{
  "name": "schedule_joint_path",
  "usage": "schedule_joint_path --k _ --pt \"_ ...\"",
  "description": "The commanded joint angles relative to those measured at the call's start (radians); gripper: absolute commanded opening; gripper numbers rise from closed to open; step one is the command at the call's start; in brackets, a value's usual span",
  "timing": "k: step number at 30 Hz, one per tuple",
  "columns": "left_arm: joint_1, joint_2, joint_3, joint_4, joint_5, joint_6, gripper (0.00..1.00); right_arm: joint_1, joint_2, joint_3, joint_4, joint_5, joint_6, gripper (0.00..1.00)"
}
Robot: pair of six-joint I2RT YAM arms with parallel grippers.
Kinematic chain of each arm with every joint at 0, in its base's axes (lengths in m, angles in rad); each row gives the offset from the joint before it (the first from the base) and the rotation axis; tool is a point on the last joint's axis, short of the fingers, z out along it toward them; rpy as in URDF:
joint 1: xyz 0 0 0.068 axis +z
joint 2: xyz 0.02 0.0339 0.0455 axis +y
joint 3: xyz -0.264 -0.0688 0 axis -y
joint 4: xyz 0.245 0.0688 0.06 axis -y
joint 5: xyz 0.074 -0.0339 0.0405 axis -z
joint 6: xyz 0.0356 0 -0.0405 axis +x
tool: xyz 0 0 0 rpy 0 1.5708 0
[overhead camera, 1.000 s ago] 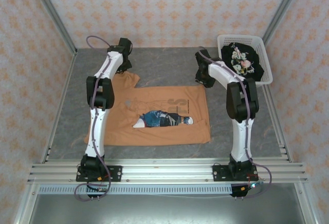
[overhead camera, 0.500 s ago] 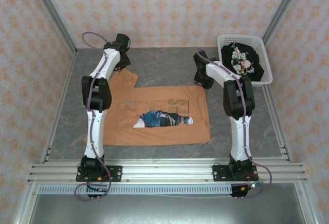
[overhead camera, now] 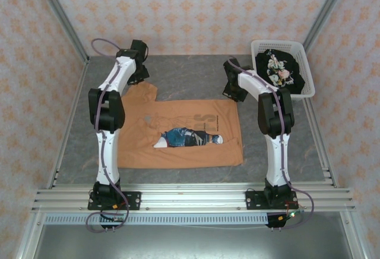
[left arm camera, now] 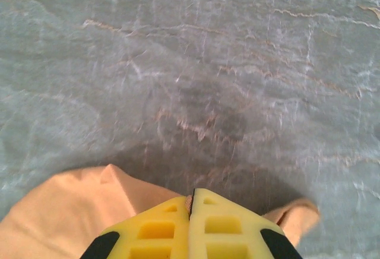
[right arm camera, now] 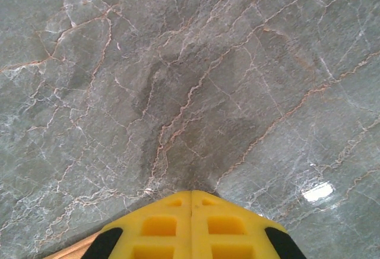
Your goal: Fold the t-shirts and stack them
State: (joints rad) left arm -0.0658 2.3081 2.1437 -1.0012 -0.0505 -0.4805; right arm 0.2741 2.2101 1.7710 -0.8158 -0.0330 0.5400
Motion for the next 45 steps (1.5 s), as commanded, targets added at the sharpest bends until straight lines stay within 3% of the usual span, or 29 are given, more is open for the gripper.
schedule_joint_path --k 1,11,30,45 --pt "0.003 -0.124 -0.070 -0.044 0.033 -0.013 0.00 -0.001 -0.040 0.025 -0.036 0.009 -0.010 0.00" --pt "0.011 -0.392 -0.335 -0.071 0.050 -0.028 0.00 0.001 -0.144 -0.049 -0.037 -0.024 -0.045 0.00" --pt "0.008 -1.040 -0.873 -0.174 0.035 -0.101 0.00 0.091 -0.492 -0.443 0.031 0.031 -0.068 0.00" --pt "-0.024 -1.237 -1.185 -0.201 0.061 -0.215 0.00 0.142 -0.634 -0.684 0.029 0.044 -0.024 0.00"
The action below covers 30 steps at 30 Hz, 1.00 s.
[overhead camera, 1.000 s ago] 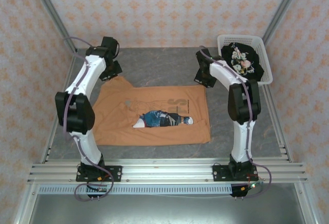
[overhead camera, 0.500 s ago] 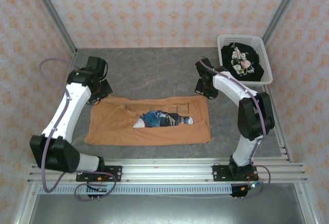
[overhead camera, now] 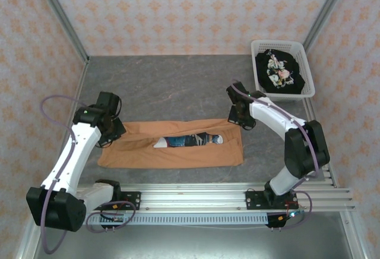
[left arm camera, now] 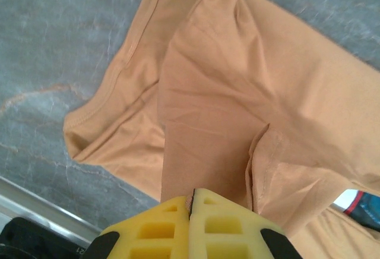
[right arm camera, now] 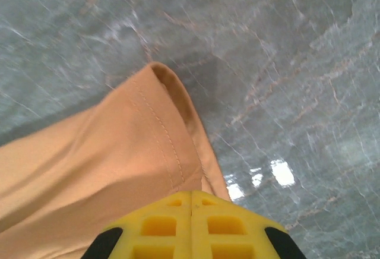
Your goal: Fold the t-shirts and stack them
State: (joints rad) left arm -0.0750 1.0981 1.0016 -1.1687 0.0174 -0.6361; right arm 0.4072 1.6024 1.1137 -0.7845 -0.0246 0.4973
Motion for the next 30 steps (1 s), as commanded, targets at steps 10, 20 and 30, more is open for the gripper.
schedule_joint_path --k 10,20,30 --pt "-0.026 -0.145 -0.127 -0.059 -0.088 -0.167 0.00 0.016 -0.063 -0.087 -0.009 0.048 0.046 0.00" --pt "-0.026 -0.143 -0.161 -0.025 -0.115 -0.206 0.00 0.043 -0.124 -0.114 -0.057 0.007 0.127 0.00" --pt "-0.028 -0.117 -0.192 0.009 -0.111 -0.207 0.00 0.065 -0.118 -0.212 -0.028 -0.015 0.179 0.00"
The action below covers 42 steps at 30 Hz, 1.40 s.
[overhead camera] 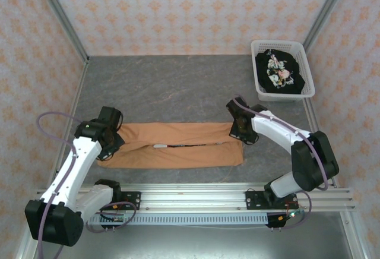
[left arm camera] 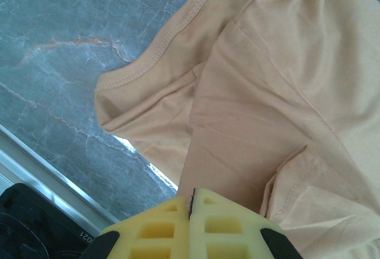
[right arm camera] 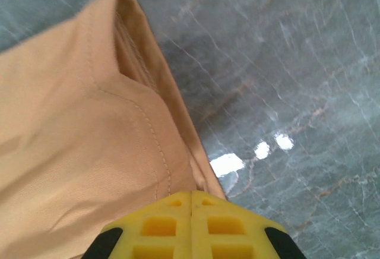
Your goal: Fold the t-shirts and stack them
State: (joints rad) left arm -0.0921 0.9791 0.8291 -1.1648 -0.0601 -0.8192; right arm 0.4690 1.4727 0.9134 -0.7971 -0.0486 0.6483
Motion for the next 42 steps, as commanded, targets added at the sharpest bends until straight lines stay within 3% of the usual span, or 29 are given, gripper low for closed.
schedule_joint_path --k 1,4,13,18,22,25,28,32,37,42 --pt "-0.009 0.001 -0.024 0.007 -0.032 -0.026 0.00 0.003 0.014 -0.010 -0.015 0.007 0.030 0.00" --pt "-0.011 0.006 -0.038 0.020 -0.027 -0.027 0.00 0.004 0.018 -0.008 -0.013 -0.002 0.034 0.06" --pt "-0.011 0.018 -0.053 0.038 -0.037 -0.032 0.00 0.003 0.020 -0.007 -0.027 -0.040 0.056 0.07" --pt "-0.011 0.023 -0.055 0.041 -0.047 -0.034 0.01 0.003 0.030 0.010 -0.072 -0.009 0.054 0.21" --pt "-0.011 0.015 -0.026 0.040 -0.045 -0.034 0.31 0.003 -0.042 0.036 -0.131 0.065 0.071 0.24" --pt "-0.011 0.032 0.035 0.037 -0.044 -0.021 0.45 0.002 -0.121 0.048 -0.128 0.116 0.099 0.29" --pt "-0.002 0.082 0.104 0.078 -0.038 0.010 0.61 -0.008 -0.145 0.041 -0.021 0.085 0.103 0.30" --pt "0.089 0.240 0.173 0.211 0.133 0.078 0.58 -0.037 -0.054 0.055 0.134 -0.053 0.111 0.21" --pt "0.169 0.466 0.262 0.277 0.154 0.140 0.43 -0.042 0.108 0.113 0.154 -0.104 0.120 0.13" --pt "0.234 0.660 0.317 0.311 0.139 0.203 0.41 -0.055 0.239 0.177 0.103 -0.064 0.107 0.13"
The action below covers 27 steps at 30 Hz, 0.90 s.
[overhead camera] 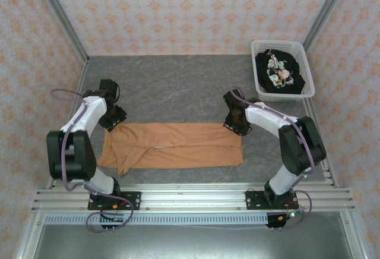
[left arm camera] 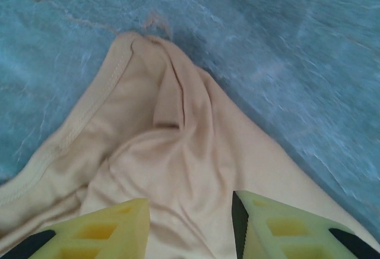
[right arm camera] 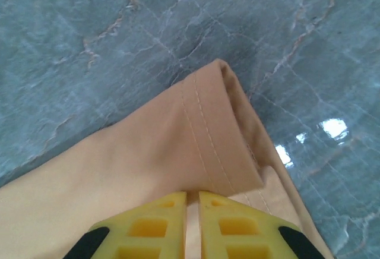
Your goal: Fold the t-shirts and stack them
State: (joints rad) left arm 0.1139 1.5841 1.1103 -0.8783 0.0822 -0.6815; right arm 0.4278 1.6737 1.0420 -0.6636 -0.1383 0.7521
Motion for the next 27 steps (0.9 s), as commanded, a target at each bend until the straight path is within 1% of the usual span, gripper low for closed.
schedule_joint_path --k 1,3,5,7,8,9,12,14,16,18,19,22,25,26,27 --pt "0.036 0.084 0.053 0.015 -0.020 0.080 0.42 -0.019 0.057 0.062 -0.045 0.041 -0.002 0.13" --pt "0.055 0.107 0.063 0.016 -0.032 0.095 0.48 -0.028 0.081 0.081 -0.066 0.062 -0.007 0.13" --pt "0.071 0.109 0.055 0.044 -0.017 0.112 0.53 -0.035 0.101 0.096 -0.085 0.073 -0.010 0.13" --pt "0.082 0.121 0.054 0.060 -0.007 0.128 0.53 -0.042 0.124 0.106 -0.106 0.077 -0.012 0.13" --pt "0.089 0.136 0.052 0.073 0.007 0.137 0.51 -0.046 0.138 0.108 -0.113 0.080 -0.012 0.13" --pt "0.095 0.150 0.052 0.082 0.017 0.141 0.48 -0.050 0.145 0.107 -0.116 0.082 -0.012 0.13" --pt "0.117 0.199 0.064 0.088 0.021 0.142 0.33 -0.063 0.163 0.105 -0.117 0.091 -0.017 0.13" --pt "0.129 0.213 0.068 0.100 0.013 0.166 0.18 -0.072 0.178 0.116 -0.128 0.103 -0.027 0.13" --pt "0.137 0.224 0.080 0.104 0.014 0.179 0.07 -0.082 0.195 0.136 -0.142 0.122 -0.036 0.13" --pt "0.141 0.243 0.105 0.093 0.010 0.189 0.01 -0.095 0.213 0.160 -0.152 0.138 -0.052 0.13" --pt "0.143 0.251 0.124 0.089 0.011 0.196 0.00 -0.105 0.225 0.175 -0.155 0.143 -0.063 0.12" --pt "0.144 0.271 0.185 0.084 0.011 0.212 0.00 -0.131 0.270 0.238 -0.160 0.147 -0.103 0.09" --pt "0.144 0.306 0.252 0.074 0.024 0.227 0.00 -0.141 0.315 0.320 -0.157 0.139 -0.165 0.08" --pt "0.144 0.318 0.271 0.067 0.025 0.231 0.03 -0.142 0.329 0.351 -0.160 0.130 -0.188 0.08" --pt "0.144 0.319 0.286 0.061 0.029 0.237 0.10 -0.142 0.339 0.376 -0.164 0.119 -0.201 0.08"
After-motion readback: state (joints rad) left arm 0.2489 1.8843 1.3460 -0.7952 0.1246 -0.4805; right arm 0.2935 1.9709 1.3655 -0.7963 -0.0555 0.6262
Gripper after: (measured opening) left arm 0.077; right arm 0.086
